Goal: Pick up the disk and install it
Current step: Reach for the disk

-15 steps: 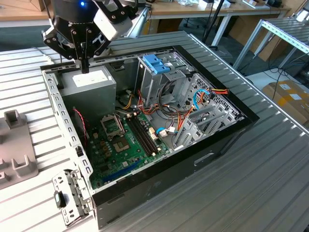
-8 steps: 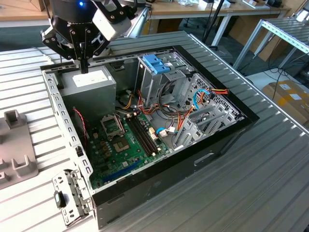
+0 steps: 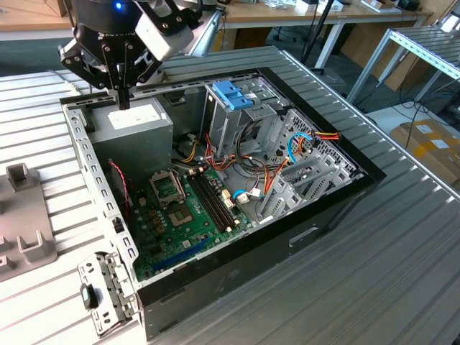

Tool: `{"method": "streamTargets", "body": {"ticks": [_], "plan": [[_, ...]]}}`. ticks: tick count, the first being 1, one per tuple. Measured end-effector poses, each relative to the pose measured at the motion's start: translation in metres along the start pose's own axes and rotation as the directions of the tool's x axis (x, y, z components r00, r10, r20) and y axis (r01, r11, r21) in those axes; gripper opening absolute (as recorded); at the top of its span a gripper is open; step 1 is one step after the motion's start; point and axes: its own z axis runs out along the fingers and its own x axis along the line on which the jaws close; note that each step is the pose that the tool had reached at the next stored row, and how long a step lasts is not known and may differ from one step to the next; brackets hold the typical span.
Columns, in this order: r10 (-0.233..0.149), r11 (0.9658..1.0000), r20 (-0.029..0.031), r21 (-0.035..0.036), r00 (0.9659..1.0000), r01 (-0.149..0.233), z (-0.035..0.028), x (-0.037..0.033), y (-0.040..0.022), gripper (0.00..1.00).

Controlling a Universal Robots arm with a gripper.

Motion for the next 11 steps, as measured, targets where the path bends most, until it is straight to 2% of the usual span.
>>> {"method": "streamTargets", "body": {"ticks": [11], "plan": [[0.0, 1.0, 0.0001, -0.0001, 1.0, 0.0, -0.0001, 0.0035, -0.0003, 0.11]]}}
